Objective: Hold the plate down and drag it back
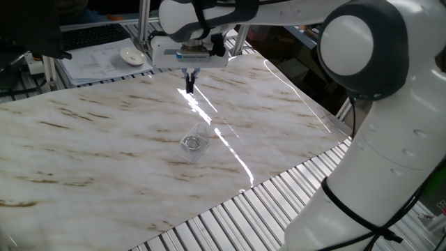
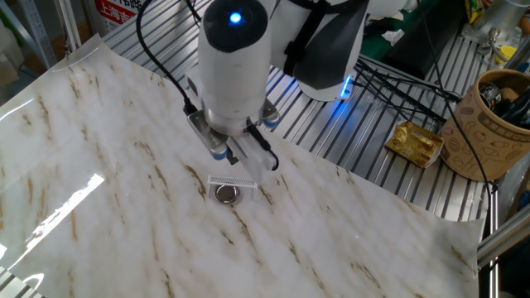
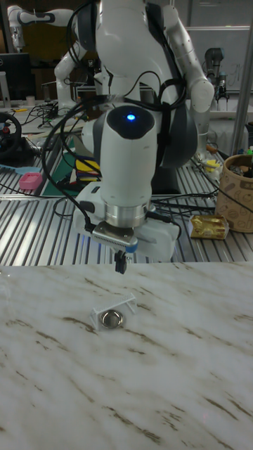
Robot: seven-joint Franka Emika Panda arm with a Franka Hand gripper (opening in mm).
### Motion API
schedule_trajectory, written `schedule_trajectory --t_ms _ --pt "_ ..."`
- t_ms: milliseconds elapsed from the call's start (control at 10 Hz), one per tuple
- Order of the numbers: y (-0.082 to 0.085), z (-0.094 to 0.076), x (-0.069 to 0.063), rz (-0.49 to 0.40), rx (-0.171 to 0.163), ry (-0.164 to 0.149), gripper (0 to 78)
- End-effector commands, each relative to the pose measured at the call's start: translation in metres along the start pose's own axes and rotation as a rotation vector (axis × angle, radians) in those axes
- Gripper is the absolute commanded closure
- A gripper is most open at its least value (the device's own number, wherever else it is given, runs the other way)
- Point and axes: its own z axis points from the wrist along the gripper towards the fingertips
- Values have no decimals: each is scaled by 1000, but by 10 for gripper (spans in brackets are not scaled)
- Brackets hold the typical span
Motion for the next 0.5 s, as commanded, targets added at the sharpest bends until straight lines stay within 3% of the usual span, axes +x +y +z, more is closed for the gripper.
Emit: schedule_trajectory --t_ms 100,300,500 --pt "3 3 -5 12 5 5 776" --pt "10 8 -10 21 11 2 776" --pt "20 17 -17 27 56 -18 776"
